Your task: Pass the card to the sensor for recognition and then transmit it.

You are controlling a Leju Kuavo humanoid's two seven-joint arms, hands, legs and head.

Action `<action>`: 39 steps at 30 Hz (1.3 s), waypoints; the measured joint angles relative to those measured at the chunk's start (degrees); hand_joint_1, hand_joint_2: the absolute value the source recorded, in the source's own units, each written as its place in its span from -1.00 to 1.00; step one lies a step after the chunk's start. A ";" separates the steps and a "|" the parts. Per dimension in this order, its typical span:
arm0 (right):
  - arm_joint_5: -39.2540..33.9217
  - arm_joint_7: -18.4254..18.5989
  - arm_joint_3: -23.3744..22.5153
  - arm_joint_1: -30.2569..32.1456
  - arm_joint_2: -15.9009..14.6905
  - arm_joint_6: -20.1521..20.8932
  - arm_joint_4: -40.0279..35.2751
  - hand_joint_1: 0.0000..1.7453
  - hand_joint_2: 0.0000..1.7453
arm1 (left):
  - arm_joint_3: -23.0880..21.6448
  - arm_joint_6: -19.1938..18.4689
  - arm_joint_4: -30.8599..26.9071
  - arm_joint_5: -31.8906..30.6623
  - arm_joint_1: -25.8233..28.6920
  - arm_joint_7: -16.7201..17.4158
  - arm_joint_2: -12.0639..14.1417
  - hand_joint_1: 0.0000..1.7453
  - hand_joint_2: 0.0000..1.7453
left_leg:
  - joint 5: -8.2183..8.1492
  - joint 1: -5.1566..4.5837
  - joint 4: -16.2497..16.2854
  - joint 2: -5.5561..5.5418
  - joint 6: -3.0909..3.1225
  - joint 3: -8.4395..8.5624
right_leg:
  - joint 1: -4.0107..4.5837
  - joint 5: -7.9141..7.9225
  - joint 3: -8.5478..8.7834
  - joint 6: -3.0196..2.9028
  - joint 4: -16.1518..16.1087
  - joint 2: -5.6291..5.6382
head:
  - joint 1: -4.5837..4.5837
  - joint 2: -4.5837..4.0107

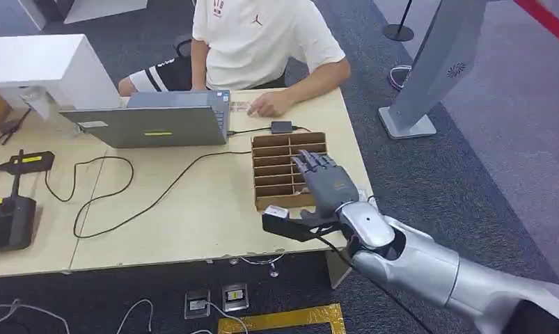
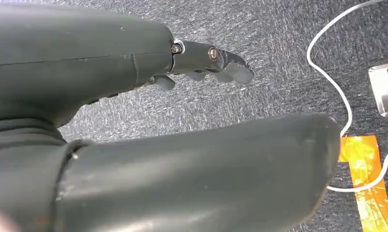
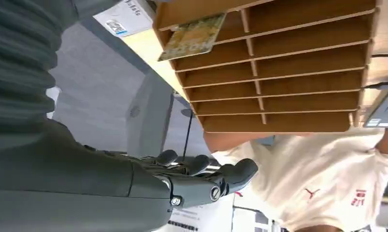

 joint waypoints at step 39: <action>-1.34 4.02 2.71 -0.51 5.27 -1.97 15.04 -1.00 1.00 | 0.11 0.00 0.00 0.00 0.61 0.70 -0.20 -1.00 -1.00 | 0.00 -0.01 0.01 0.01 0.00 0.03 | 0.00 0.00 -0.01 0.00 -0.01 0.01 | 0.02 0.00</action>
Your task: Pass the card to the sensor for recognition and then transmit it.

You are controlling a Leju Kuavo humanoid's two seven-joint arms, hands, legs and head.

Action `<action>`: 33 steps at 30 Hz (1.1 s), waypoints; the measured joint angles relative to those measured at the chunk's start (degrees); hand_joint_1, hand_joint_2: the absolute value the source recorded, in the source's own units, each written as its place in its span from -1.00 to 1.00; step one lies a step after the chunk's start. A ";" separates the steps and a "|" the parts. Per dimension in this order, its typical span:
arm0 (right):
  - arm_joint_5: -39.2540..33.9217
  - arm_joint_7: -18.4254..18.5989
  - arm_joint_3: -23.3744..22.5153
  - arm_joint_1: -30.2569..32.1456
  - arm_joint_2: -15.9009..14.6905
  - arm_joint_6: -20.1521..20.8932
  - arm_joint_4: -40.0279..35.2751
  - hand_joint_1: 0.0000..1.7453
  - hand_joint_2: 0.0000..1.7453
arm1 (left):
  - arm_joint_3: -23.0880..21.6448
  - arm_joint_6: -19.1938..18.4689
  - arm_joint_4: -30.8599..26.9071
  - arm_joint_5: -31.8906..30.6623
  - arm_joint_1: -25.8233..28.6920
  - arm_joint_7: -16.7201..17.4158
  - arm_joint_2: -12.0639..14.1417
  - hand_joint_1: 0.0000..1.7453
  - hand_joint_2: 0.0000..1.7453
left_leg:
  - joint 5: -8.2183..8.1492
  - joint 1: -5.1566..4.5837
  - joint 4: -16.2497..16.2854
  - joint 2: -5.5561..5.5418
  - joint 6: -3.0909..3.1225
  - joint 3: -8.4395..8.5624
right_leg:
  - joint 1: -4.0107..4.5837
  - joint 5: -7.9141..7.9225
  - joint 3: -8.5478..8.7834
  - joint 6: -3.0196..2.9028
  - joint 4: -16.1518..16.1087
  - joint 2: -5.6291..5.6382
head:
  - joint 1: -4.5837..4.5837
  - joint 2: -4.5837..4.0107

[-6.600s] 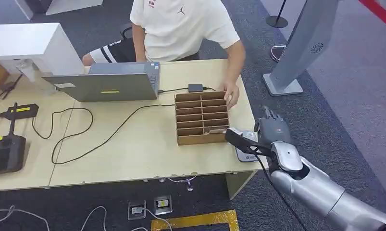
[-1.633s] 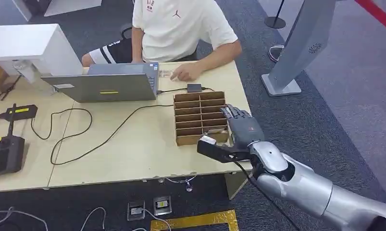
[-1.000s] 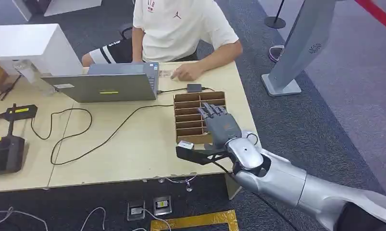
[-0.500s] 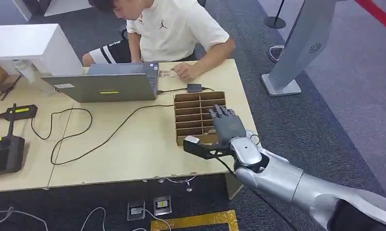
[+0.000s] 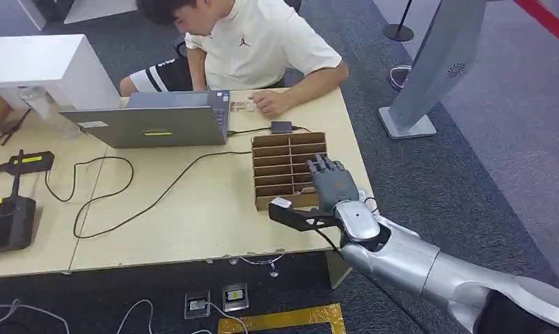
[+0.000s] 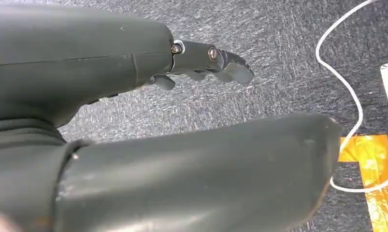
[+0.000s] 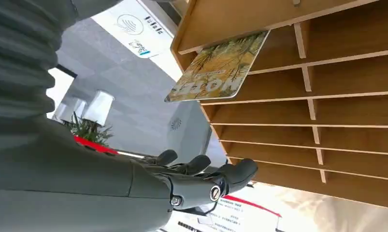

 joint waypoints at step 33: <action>-1.53 -1.40 0.00 0.55 1.64 -0.18 4.68 0.80 1.00 | -0.02 0.00 0.00 0.00 0.16 0.13 -0.22 -1.00 -1.00 | 0.00 0.00 0.00 0.00 0.00 0.00 | 0.00 0.00 0.00 0.00 0.00 0.00 | -0.02 0.00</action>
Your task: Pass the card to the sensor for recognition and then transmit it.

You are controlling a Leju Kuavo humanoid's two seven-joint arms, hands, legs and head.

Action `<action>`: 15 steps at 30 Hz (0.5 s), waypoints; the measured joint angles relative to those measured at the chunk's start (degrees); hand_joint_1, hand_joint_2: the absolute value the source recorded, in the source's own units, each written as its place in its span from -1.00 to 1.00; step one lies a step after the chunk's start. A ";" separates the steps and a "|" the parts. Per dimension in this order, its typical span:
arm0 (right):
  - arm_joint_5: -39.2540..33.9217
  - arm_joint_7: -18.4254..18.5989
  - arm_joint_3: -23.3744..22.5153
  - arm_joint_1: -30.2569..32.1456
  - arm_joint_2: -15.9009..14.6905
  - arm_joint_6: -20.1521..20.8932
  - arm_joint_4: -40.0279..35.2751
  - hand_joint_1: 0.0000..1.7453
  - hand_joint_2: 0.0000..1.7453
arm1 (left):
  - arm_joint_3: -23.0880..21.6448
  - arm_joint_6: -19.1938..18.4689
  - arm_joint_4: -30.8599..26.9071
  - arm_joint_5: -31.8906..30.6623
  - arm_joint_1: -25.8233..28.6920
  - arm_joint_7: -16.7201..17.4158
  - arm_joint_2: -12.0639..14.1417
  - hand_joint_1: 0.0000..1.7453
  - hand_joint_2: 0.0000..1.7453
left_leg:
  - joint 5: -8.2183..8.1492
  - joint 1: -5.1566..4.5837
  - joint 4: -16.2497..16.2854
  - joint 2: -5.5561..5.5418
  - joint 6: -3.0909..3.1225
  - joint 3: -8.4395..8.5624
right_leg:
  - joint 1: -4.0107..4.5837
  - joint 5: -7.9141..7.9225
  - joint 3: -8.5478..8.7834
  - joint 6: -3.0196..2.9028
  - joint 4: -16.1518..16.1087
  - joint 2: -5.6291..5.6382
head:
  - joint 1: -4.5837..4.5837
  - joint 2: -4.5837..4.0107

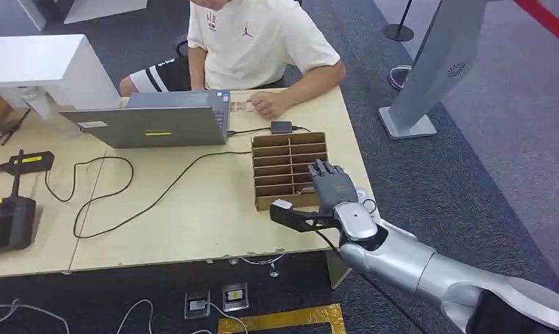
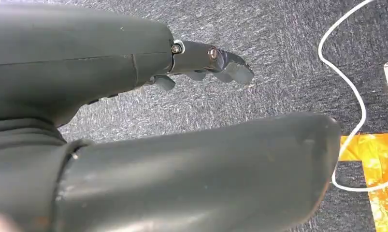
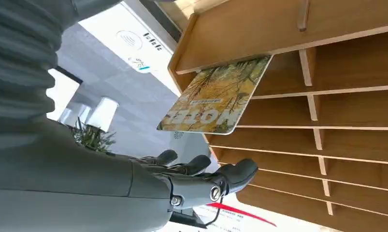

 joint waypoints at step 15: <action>0.39 0.35 -0.04 0.03 -0.02 -2.82 0.68 1.00 1.00 | -0.18 0.00 0.00 -0.02 -0.01 0.00 -0.28 -1.00 -1.00 | 0.00 0.00 0.00 0.00 0.00 0.01 | 0.00 0.00 0.00 0.00 0.00 0.00 | 0.02 0.00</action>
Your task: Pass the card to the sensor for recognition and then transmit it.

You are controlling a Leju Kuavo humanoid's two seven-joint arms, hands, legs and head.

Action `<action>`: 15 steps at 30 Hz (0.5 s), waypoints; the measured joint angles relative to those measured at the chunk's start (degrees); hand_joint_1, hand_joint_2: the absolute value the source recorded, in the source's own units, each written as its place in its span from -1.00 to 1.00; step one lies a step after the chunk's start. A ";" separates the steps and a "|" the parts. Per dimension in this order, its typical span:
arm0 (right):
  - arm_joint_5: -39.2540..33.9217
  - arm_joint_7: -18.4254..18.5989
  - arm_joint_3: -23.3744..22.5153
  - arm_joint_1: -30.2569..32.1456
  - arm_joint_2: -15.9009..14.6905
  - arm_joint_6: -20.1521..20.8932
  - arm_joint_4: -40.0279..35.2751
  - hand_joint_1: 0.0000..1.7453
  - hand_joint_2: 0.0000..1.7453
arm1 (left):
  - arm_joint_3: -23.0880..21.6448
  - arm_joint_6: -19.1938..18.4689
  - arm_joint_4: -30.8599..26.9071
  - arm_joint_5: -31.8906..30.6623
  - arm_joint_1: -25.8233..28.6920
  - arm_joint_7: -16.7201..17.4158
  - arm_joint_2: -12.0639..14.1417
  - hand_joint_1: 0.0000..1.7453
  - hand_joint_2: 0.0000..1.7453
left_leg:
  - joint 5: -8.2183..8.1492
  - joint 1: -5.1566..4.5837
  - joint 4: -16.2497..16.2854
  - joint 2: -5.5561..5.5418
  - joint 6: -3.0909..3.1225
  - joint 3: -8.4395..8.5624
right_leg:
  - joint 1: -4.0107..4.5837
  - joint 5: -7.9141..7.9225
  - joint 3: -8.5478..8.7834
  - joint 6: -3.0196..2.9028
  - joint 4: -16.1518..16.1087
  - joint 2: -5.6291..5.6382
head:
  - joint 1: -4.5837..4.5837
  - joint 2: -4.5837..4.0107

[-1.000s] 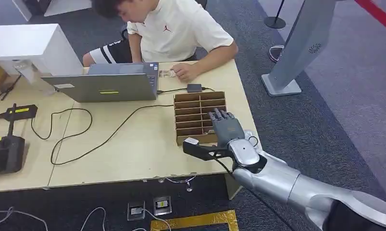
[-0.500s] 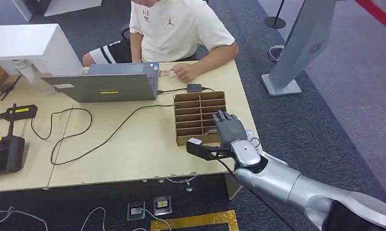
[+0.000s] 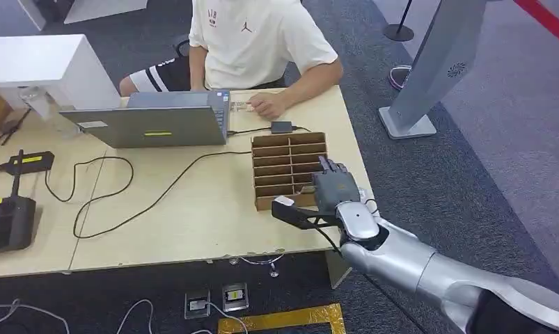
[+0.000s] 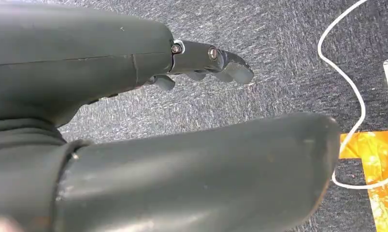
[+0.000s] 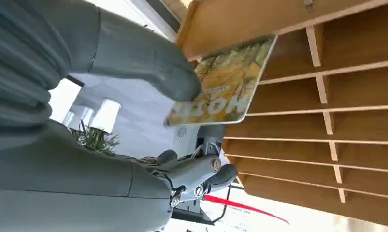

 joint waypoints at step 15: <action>-0.11 -0.31 -0.07 0.35 0.02 -0.68 0.66 1.00 1.00 | -0.09 0.00 0.00 0.00 -0.01 0.04 -0.13 -1.00 -1.00 | 0.00 0.00 0.00 0.00 0.00 0.00 | 0.00 0.00 0.00 0.00 0.00 0.00 | 0.00 0.00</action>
